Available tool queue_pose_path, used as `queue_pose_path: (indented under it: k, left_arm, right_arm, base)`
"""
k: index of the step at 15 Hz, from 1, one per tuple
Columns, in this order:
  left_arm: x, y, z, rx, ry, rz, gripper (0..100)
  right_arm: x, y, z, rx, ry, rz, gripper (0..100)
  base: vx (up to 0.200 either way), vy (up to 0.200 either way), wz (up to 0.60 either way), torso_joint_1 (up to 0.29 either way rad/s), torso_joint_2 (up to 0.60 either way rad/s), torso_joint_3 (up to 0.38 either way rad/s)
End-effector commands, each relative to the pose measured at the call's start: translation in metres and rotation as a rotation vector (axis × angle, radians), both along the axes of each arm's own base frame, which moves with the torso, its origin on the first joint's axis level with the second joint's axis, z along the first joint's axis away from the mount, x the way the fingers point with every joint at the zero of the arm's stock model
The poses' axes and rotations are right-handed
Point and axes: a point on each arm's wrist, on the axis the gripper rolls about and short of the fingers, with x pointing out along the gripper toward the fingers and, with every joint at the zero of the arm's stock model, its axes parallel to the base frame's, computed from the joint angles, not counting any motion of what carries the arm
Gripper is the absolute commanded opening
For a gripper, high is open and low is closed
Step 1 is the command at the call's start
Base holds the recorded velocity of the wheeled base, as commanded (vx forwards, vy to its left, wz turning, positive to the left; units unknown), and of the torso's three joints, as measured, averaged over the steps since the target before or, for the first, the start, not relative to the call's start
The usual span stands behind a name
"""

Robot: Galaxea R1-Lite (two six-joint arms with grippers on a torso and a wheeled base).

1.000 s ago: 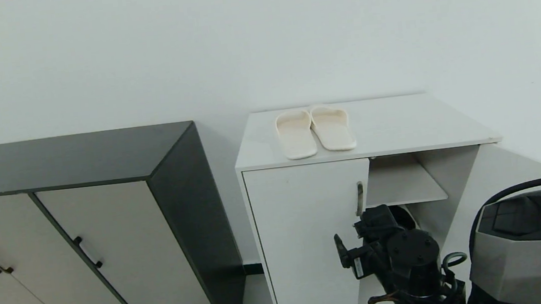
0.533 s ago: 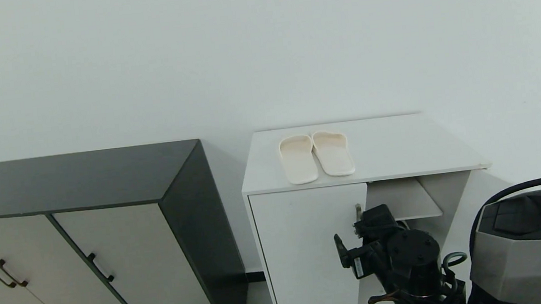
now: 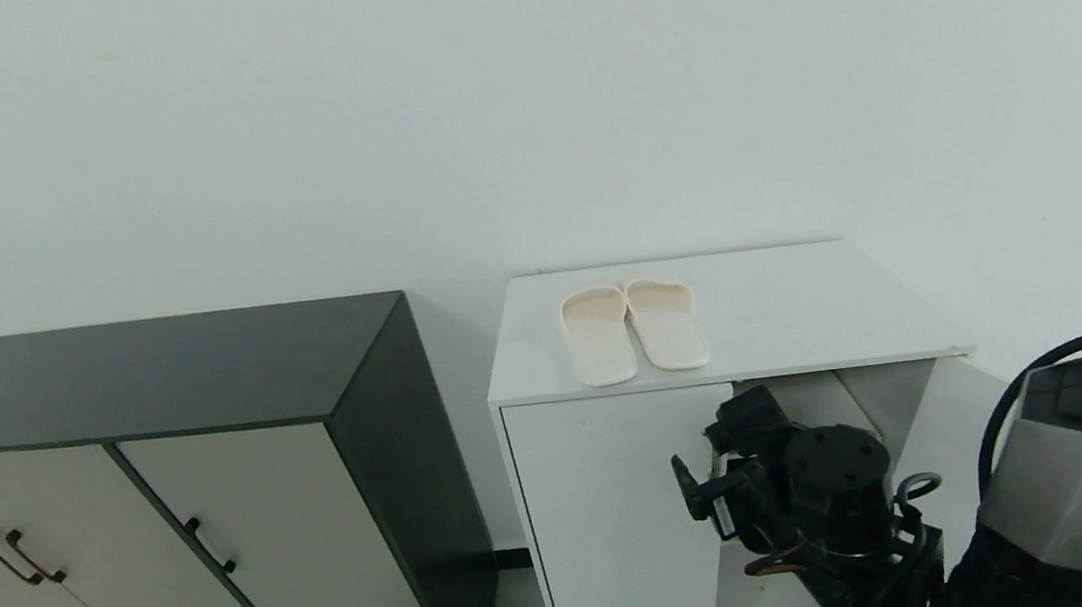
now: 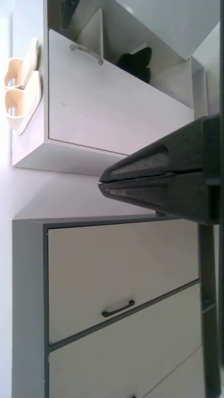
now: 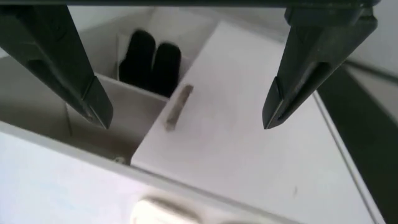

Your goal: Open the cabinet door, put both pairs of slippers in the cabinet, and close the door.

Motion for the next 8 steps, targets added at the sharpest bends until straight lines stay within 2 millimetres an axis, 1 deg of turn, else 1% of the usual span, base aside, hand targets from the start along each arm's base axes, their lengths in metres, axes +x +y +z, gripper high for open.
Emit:
queue_pose_path:
  k: [1,3,4,8]
  left_arm:
    - [0.000,0.000,0.000,0.000,0.000,0.000,0]
    - [0.000,0.000,0.000,0.001,0.000,0.000,0]
    - [0.000,0.000,0.000,0.001,0.000,-0.002,0]
    - [0.000,0.000,0.000,0.001,0.000,0.000,0]
  right_arm:
    - [0.008,0.007,0.058,0.120,-0.028,-0.023,100]
    - [0.022,0.019,0.079,0.179,0.024,-0.074,100]
    - [0.024,0.023,0.083,0.187,0.057,-0.105,100]
    - [0.024,0.025,0.084,0.200,0.065,-0.124,100]
  base:
    - [0.000,0.000,0.00,0.000,0.00,0.000]
    - [0.000,0.000,0.00,0.000,0.00,0.000]
    - [0.000,0.000,0.00,0.000,0.00,0.000]
    - [0.000,0.000,0.00,0.000,0.00,0.000]
